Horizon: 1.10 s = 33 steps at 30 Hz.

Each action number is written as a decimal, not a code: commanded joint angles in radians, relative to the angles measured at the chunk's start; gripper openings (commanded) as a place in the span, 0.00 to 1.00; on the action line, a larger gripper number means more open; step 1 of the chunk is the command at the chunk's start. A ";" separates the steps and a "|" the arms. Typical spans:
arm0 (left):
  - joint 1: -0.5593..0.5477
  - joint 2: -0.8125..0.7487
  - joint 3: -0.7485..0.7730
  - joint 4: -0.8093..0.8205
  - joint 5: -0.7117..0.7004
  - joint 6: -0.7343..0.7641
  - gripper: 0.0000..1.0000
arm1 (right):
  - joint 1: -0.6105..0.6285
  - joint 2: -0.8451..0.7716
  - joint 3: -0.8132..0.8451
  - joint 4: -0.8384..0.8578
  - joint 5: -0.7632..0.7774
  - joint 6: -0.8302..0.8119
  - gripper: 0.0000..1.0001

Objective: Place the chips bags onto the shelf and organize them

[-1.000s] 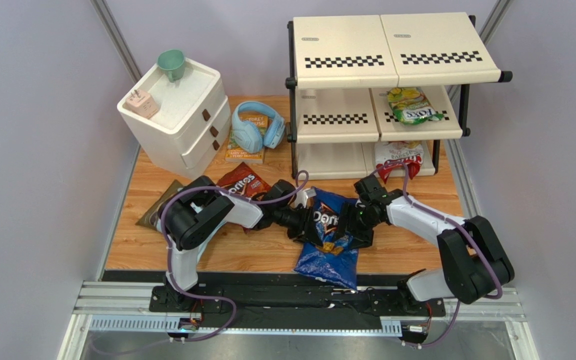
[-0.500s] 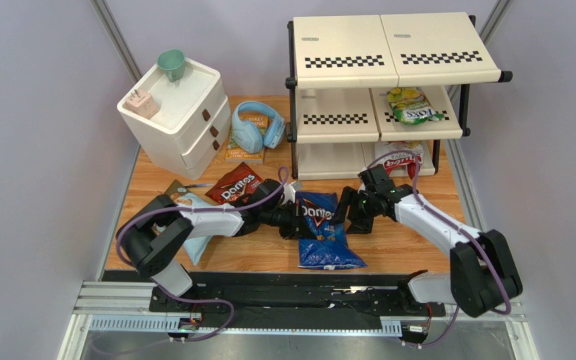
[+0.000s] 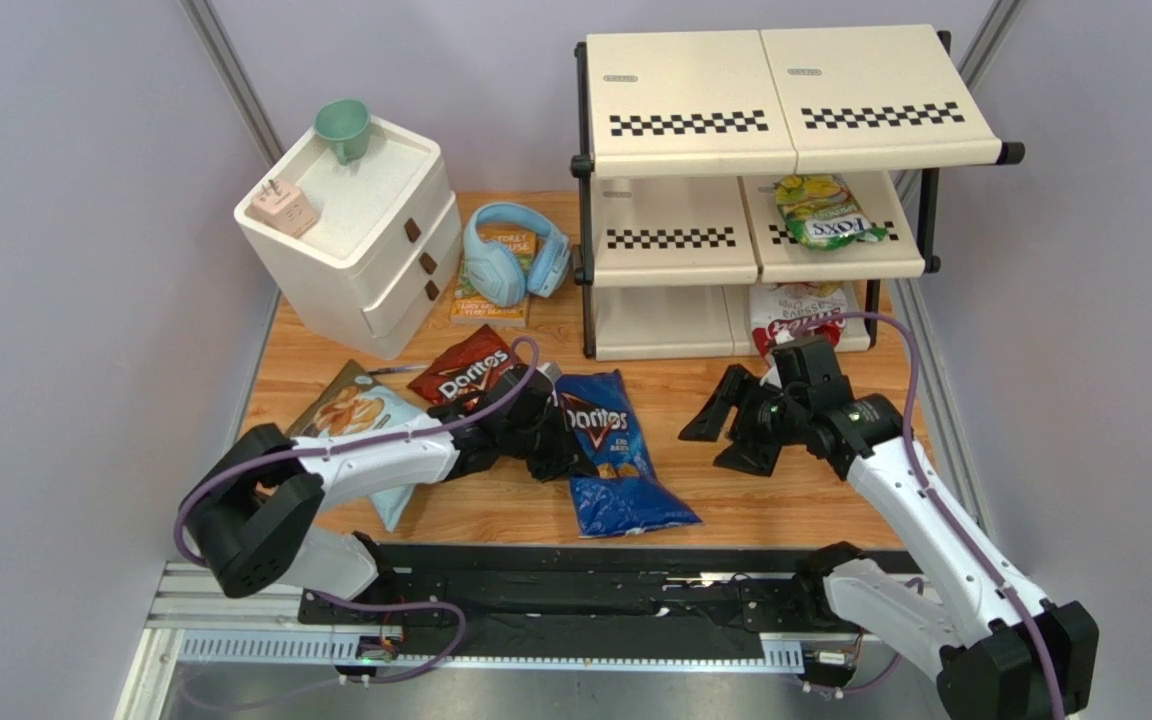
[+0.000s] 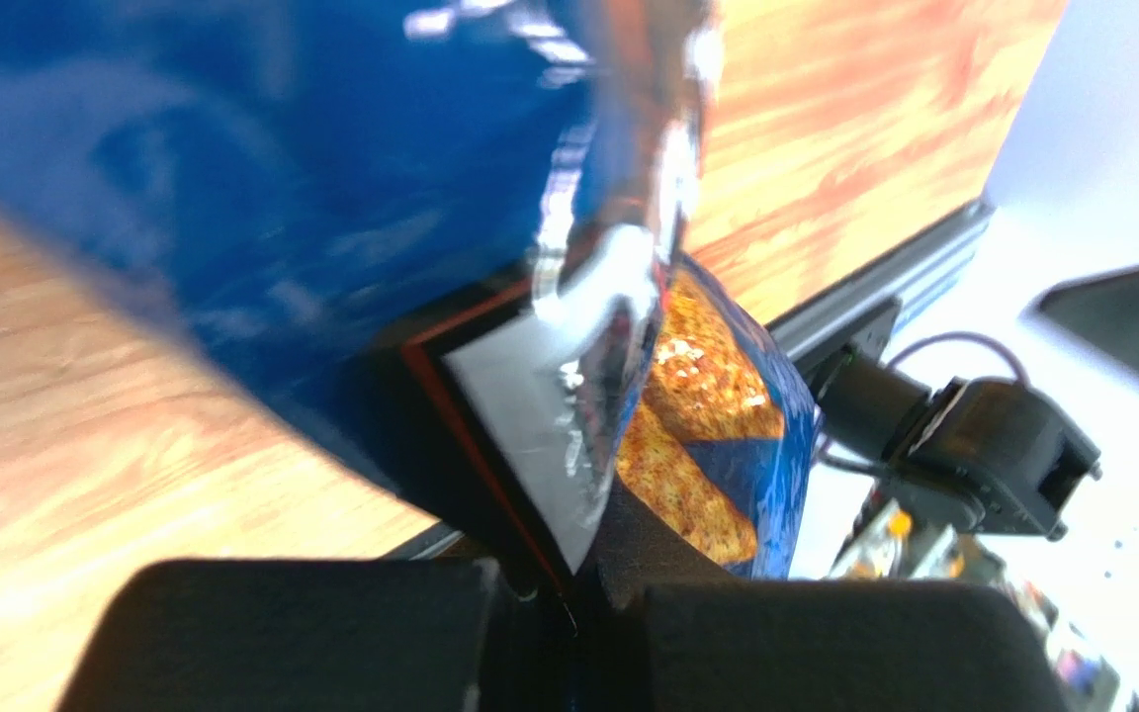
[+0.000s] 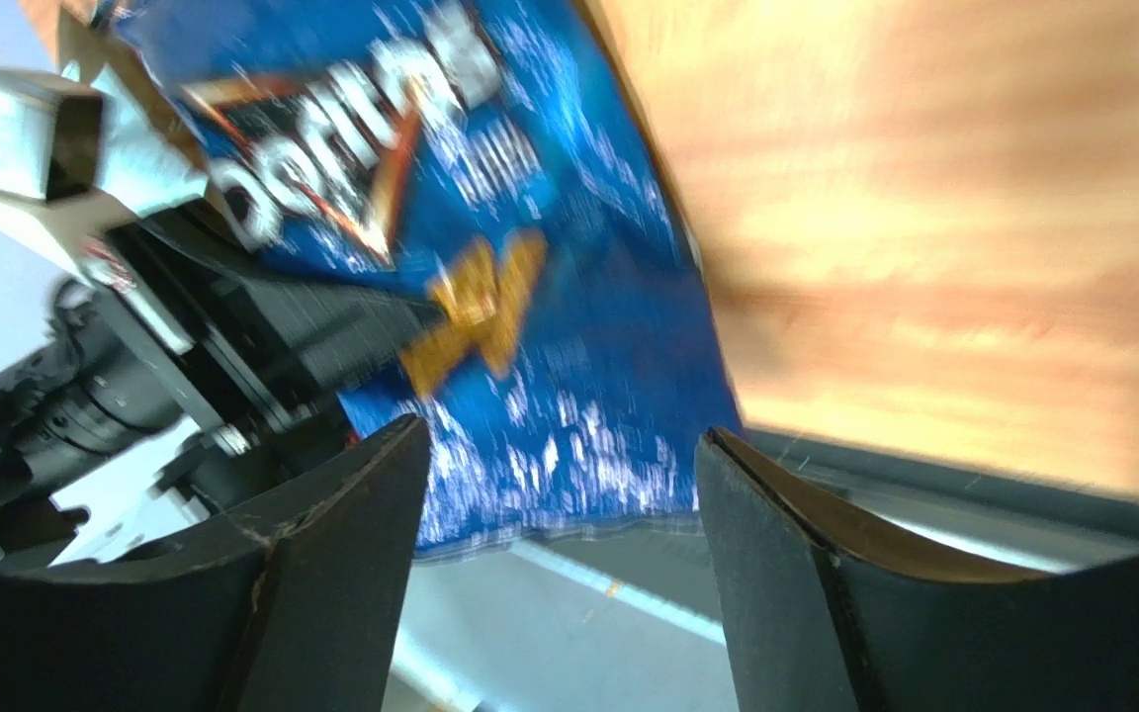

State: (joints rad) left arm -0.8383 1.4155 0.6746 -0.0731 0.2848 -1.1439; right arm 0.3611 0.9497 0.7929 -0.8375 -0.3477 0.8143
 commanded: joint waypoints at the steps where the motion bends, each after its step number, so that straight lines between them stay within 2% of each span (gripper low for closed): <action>1: -0.001 -0.096 -0.029 -0.007 -0.194 -0.046 0.00 | -0.004 -0.071 -0.133 -0.040 -0.164 0.149 0.72; 5: -0.002 -0.067 -0.044 0.050 -0.254 -0.068 0.00 | -0.002 -0.237 -0.234 -0.025 -0.191 0.287 0.74; 11: -0.008 0.080 0.029 0.103 -0.171 -0.066 0.00 | -0.002 -0.313 -0.271 -0.014 -0.162 0.387 0.77; 12: -0.012 0.095 0.031 0.127 -0.168 -0.069 0.00 | -0.002 -0.315 -0.277 0.000 -0.172 0.399 0.88; 14: -0.021 0.109 0.037 0.140 -0.164 -0.071 0.00 | -0.002 -0.321 -0.323 0.087 -0.203 0.463 0.95; 21: -0.030 0.135 0.065 0.153 -0.145 -0.073 0.00 | 0.001 -0.335 -0.383 0.144 -0.158 0.526 0.93; 28: -0.056 0.126 0.062 0.168 -0.151 -0.092 0.00 | 0.018 -0.324 -0.428 0.245 -0.091 0.623 0.95; 33: -0.071 0.134 0.068 0.180 -0.154 -0.099 0.00 | 0.036 -0.252 -0.462 0.316 -0.076 0.694 0.95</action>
State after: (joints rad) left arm -0.8921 1.5536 0.7082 0.0517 0.1246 -1.2308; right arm 0.3775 0.6533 0.3458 -0.6159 -0.4564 1.4220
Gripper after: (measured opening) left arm 0.006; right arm 0.953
